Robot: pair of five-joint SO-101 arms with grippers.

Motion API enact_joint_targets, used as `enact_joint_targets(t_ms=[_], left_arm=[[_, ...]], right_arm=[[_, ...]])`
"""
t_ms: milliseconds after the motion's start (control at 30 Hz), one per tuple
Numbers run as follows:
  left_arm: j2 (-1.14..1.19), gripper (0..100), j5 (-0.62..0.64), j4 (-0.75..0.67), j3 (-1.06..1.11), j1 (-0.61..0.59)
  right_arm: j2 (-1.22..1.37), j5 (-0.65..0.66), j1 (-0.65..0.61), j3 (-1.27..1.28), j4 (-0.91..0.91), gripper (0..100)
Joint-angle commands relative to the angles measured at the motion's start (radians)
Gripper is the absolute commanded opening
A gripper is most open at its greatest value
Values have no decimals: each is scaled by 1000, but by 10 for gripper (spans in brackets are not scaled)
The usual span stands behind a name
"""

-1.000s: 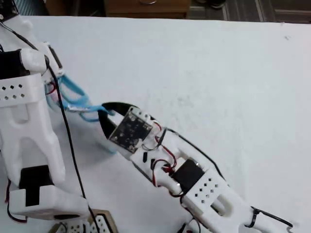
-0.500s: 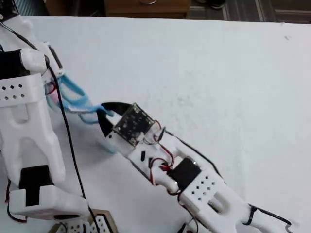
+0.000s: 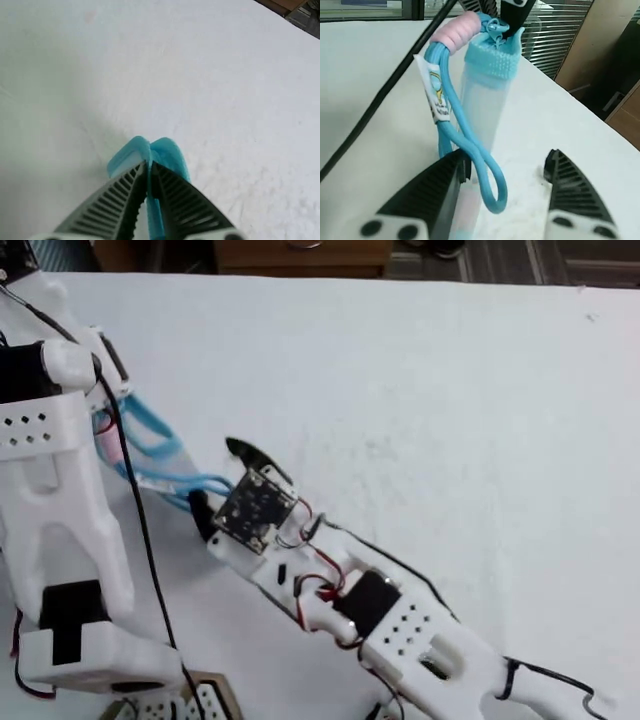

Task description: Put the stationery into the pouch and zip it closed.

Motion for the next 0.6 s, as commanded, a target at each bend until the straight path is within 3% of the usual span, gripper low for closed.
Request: enact_joint_targets(t_ms=[0, 100, 333, 567], left_arm=[[45, 23, 3, 26, 41, 19], [45, 23, 3, 37, 41, 19], [44, 23, 3, 37, 41, 19], [45, 23, 8, 32, 37, 21]], right_arm=[[53, 2, 1, -5, -110, 159], [88, 2, 15, -5, -217, 15], [39, -8, 128, -5, -326, 21], [-162, -6, 170, 66, -209, 17]])
